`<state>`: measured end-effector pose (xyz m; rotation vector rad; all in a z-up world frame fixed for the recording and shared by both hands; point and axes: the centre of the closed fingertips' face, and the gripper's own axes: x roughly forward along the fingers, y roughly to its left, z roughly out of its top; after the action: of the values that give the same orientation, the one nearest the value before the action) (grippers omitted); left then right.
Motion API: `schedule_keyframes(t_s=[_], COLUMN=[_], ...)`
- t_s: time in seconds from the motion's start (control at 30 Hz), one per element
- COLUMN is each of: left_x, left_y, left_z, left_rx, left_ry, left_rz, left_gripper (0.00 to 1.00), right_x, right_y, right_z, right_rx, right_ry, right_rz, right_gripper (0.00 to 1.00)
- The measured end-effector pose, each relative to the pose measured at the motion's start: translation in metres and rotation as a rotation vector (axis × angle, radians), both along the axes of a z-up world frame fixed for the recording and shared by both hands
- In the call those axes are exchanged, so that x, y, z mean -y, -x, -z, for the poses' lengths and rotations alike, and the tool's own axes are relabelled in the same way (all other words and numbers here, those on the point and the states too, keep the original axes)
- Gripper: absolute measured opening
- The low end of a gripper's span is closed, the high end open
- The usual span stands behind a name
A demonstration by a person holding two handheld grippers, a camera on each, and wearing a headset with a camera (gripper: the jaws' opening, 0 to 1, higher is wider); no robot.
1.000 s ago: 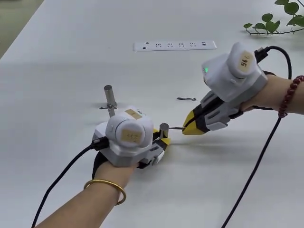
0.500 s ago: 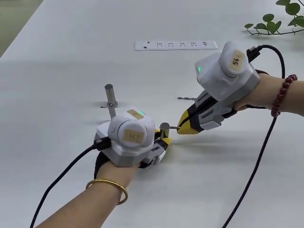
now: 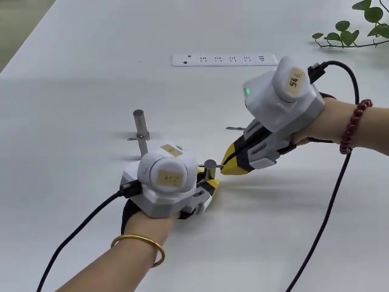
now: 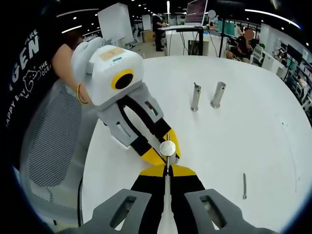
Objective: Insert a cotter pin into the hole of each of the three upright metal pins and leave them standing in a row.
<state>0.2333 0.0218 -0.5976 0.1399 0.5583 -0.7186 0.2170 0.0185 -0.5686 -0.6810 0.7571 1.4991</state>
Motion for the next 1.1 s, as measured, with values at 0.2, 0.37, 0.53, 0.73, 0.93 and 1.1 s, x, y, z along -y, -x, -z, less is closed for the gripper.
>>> schedule_keyframes(t_s=[0.2,0.37,0.53,0.73,0.93,1.1], left_x=[0.0,0.0,0.0,0.0,0.0,0.001], left_y=[0.0,0.001,0.001,0.002,0.002,0.001], left_z=[0.0,0.0,0.0,-0.001,-0.001,-0.001], left_rx=[0.003,0.001,0.004,0.003,0.004,0.006], left_ry=[0.007,0.008,0.013,0.017,0.02,0.023], left_rz=[-0.012,-0.012,-0.016,-0.018,-0.022,-0.026], left_gripper=[0.1,0.11,0.11,0.11,0.11,0.11], right_x=[-0.003,-0.003,0.002,0.008,0.007,0.004], right_y=[0.001,0.001,0.001,0.0,0.004,0.004], right_z=[-0.002,-0.003,-0.009,-0.011,-0.011,-0.011], right_rx=[-0.001,-0.001,0.008,0.014,0.002,0.001], right_ry=[-0.008,-0.006,-0.012,-0.013,-0.017,-0.023], right_rz=[0.024,0.048,0.069,0.083,0.078,0.079], right_gripper=[0.0,0.04,0.08,0.04,0.0,0.0])
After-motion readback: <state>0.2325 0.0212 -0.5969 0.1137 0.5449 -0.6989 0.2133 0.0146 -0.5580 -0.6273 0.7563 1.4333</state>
